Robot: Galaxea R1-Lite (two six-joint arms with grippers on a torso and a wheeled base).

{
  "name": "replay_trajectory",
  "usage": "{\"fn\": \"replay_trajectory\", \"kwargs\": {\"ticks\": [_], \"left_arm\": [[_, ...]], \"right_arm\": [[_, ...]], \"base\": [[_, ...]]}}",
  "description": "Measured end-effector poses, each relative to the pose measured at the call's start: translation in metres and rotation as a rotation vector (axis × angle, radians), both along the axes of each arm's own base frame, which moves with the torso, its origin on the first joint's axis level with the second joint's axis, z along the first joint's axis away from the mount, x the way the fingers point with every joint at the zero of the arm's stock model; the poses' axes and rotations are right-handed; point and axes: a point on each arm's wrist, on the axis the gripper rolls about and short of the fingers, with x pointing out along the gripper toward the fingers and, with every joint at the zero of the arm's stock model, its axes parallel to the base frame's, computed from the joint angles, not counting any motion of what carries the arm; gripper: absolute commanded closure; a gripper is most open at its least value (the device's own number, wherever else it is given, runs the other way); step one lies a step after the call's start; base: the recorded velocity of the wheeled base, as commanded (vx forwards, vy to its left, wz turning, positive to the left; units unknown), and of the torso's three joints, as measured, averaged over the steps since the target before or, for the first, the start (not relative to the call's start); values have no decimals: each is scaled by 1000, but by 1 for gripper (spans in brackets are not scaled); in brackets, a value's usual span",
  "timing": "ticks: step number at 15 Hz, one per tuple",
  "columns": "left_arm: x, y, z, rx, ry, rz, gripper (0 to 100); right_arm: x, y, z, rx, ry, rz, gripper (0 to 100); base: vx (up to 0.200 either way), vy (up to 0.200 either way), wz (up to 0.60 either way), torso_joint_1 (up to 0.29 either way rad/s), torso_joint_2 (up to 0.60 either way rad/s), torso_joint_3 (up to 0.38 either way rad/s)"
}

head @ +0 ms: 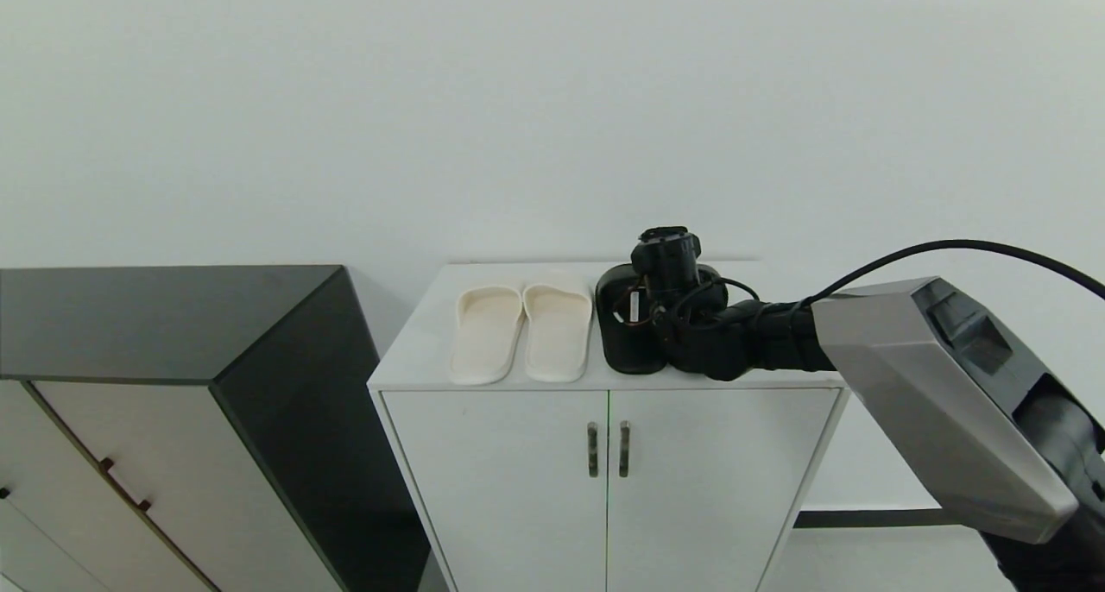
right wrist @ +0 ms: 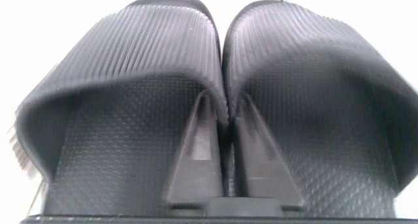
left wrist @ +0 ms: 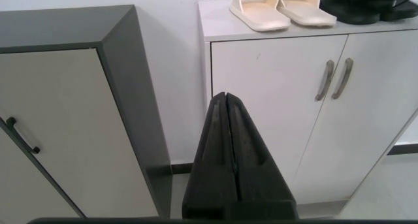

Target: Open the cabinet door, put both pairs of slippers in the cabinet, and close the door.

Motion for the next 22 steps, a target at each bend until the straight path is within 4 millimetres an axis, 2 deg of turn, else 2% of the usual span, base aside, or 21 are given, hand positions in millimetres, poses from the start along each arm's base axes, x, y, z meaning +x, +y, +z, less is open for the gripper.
{"fn": "replay_trajectory", "kwargs": {"ticks": [5, 9, 11, 14, 18, 20, 22], "left_arm": [[0, 0, 0, 0, 0, 0, 100], [0, 0, 0, -1, 0, 0, 100], [0, 0, 0, -1, 0, 0, 100], [0, 0, 0, -1, -1, 0, 100], [0, 0, 0, -1, -2, 0, 100], [0, 0, 0, -1, -2, 0, 100], [0, 0, 0, -1, -2, 0, 100]], "right_arm": [[-5, -2, 8, 5, -4, 1, 100], [-37, -14, 34, 9, 8, 34, 100], [-65, -23, 47, 19, 30, 109, 100], [-125, -45, 56, 45, 86, 310, 100], [-199, -85, 48, 54, 153, 583, 100], [-228, -103, 45, 55, 155, 720, 100], [-246, -114, 46, 49, 127, 792, 100]], "base": [[0, 0, 0, 0, 0, 0], [0, 0, 0, 0, 0, 0], [0, 0, 0, 0, 0, 0], [0, 0, 0, 0, 0, 0], [0, 0, 0, 0, 0, 0], [0, 0, 0, 0, 0, 0], [0, 0, 0, 0, 0, 0]]}}
